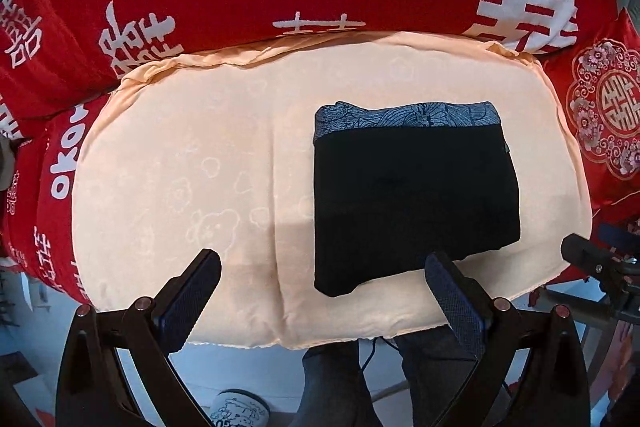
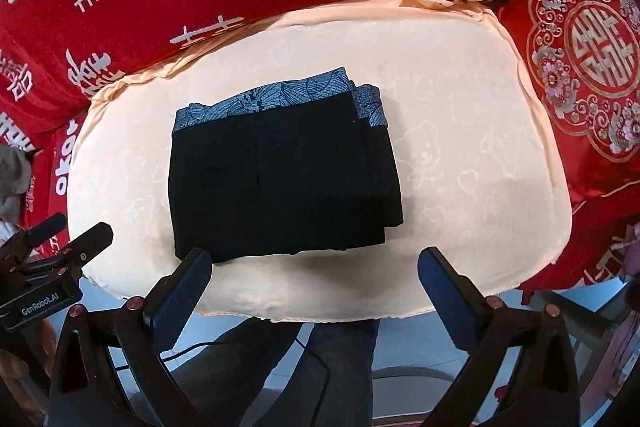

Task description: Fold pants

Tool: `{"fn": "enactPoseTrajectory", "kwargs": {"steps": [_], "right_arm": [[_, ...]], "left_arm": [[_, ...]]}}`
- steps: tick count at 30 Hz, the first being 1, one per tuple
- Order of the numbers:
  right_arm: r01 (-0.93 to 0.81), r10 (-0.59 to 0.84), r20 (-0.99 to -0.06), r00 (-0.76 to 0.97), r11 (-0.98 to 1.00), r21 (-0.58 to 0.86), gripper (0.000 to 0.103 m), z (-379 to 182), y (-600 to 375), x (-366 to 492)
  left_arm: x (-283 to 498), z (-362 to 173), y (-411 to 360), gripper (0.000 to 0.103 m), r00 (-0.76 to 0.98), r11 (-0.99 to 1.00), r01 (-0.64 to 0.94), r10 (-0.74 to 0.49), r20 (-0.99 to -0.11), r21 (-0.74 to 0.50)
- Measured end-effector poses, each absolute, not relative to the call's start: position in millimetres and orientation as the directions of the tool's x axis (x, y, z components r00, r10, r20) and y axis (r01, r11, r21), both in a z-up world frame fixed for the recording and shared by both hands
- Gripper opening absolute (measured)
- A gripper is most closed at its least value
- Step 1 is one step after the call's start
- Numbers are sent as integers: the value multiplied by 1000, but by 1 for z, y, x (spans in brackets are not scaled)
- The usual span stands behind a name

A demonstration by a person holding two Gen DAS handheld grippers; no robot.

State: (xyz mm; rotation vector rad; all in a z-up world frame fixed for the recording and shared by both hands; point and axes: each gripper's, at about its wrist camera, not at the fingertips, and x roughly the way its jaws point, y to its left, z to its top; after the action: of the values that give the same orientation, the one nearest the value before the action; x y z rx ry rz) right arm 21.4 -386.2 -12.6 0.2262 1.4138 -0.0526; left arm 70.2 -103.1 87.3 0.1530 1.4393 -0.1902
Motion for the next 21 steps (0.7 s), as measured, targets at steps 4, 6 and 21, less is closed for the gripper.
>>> {"fn": "enactPoseTrajectory", "kwargs": {"steps": [4,6,21], "right_arm": [[175,76,-982,173,979,106,103,-4,-379,20],[177,66,-981,180,979,98,103,0,-376,19],[165,19,-979,201,985,53,103,13,-353,5]], "left_arm": [[66,91,-96,102,127,972,234,-31,-991,-1],[65,93,-92,102,128,972,234,-35,-991,-4],[52,103,-83,102,159,974,226,-58,-986,-21]]}}
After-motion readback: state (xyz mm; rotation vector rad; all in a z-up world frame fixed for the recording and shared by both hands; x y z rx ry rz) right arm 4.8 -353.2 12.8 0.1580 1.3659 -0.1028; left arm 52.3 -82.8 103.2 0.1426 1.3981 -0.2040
